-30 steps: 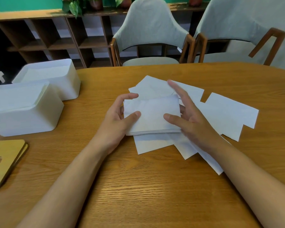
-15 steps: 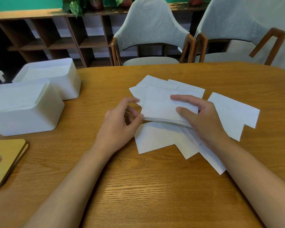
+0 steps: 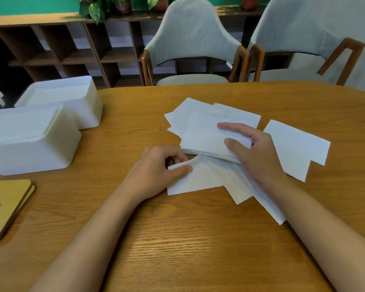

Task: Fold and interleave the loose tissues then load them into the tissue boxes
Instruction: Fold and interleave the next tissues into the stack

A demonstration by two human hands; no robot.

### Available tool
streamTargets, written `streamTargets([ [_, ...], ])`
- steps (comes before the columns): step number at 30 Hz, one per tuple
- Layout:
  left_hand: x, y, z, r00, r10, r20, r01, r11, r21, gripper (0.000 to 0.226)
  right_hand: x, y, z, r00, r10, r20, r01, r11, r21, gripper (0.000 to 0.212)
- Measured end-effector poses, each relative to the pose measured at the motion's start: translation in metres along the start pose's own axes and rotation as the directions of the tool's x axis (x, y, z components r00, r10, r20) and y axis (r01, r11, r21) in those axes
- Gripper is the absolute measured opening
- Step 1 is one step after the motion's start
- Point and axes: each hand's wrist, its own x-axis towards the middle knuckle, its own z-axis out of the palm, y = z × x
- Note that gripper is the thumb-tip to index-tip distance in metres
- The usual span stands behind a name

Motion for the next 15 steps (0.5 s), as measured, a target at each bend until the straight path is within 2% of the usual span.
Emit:
streamTargets([
  [5, 0.000, 0.000, -0.012, 0.997, -0.047, -0.064, 0.035, 0.981, -0.189, 0.020, 0.000, -0.001, -0.002, 1.000, 0.007, -0.028, -0.006, 0.999, 0.044, 0.036],
  [10, -0.002, 0.005, -0.017, 0.992, -0.082, -0.100, 0.041, 0.931, -0.363, 0.019, 0.002, 0.001, -0.003, 0.996, 0.031, -0.087, -0.030, 1.000, 0.007, 0.038],
  [15, -0.005, 0.007, -0.025, 0.986, -0.105, -0.130, 0.022, 0.852, -0.523, 0.011, 0.001, 0.000, -0.002, 1.000, 0.011, -0.019, -0.011, 1.000, -0.011, 0.032],
])
